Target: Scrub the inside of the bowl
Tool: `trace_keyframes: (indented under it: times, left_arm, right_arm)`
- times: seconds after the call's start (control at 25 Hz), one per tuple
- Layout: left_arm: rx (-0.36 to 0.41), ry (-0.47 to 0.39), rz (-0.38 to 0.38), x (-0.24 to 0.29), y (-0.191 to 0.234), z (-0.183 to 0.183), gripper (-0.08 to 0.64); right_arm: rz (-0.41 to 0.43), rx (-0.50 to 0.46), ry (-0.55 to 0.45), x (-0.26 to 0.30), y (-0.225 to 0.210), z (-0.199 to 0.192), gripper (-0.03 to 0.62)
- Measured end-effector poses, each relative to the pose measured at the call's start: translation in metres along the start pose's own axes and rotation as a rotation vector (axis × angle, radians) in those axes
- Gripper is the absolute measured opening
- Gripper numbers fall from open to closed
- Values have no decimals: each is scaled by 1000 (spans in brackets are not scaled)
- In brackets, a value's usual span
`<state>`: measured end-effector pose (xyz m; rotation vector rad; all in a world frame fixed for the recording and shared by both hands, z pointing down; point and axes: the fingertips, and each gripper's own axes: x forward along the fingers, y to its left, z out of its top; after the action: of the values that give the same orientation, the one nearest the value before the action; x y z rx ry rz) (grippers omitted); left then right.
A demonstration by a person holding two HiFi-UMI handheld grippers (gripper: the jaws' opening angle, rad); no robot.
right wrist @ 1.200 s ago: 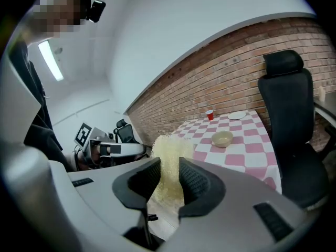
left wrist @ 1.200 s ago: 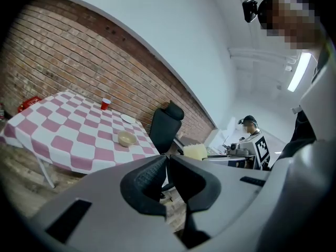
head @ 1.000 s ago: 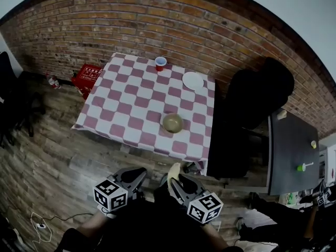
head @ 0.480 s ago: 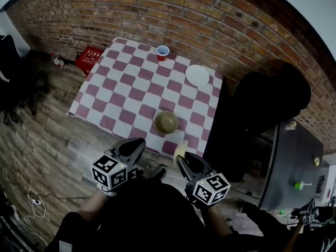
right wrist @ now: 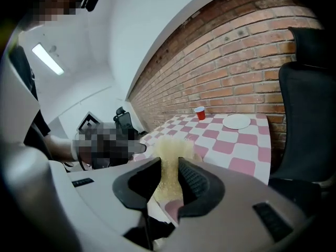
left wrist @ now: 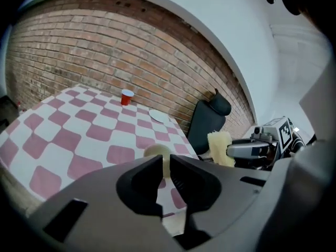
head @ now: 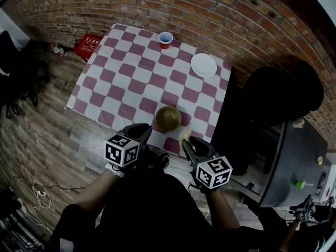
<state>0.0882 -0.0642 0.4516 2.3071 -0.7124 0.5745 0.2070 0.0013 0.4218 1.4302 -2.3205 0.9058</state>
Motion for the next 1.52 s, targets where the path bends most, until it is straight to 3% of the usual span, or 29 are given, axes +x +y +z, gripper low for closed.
trace_keyframes:
  times: [0.16, 0.28, 0.36, 0.52, 0.76, 0.84, 0.92, 1.0, 1.12, 1.2, 1.32, 1.4, 1.52]
  left_arm:
    - [5, 105, -19, 35, 19, -12, 43]
    - [-51, 167, -43, 57, 32, -21, 146]
    - [-96, 190, -54, 67, 39, -24, 166]
    - [-147, 222, -79, 83, 43, -29, 167]
    - [-145, 288, -73, 96, 54, -44, 163]
    - [-177, 284, -93, 98, 56, -44, 123]
    - [-211, 288, -117, 100, 57, -44, 97]
    - [-225, 299, -130, 102, 56, -43, 83]
    - [-212, 322, -121, 103, 56, -43, 80]
    - [-182, 340, -104, 103, 55, -44, 77]
    - [-137, 348, -79, 103, 54, -43, 75]
    - [-153, 338, -77, 103, 54, -43, 65]
    - [-213, 353, -109, 107, 54, -48, 58]
  right_arm:
    - [-66, -47, 78, 29, -14, -2, 115]
    - [-113, -137, 162, 49, -22, -4, 115]
    - [-147, -241, 225, 62, -26, -6, 118]
    - [-167, -532, 337, 86, -27, -7, 120]
    - [-121, -1139, 599, 121, -25, -23, 120]
    - [-85, -1269, 685, 128, -29, -35, 120]
    - [-48, -1315, 745, 133, -30, -44, 120]
    - [-27, -1277, 780, 136, -30, -52, 120]
    - [-28, -1130, 788, 140, -25, -61, 120]
    - [-68, -989, 772, 143, -24, -61, 120]
    - [-115, -700, 741, 147, -22, -58, 120]
    - [-118, -537, 730, 147, -20, -60, 120]
    - [-100, -406, 732, 147, -19, -69, 120]
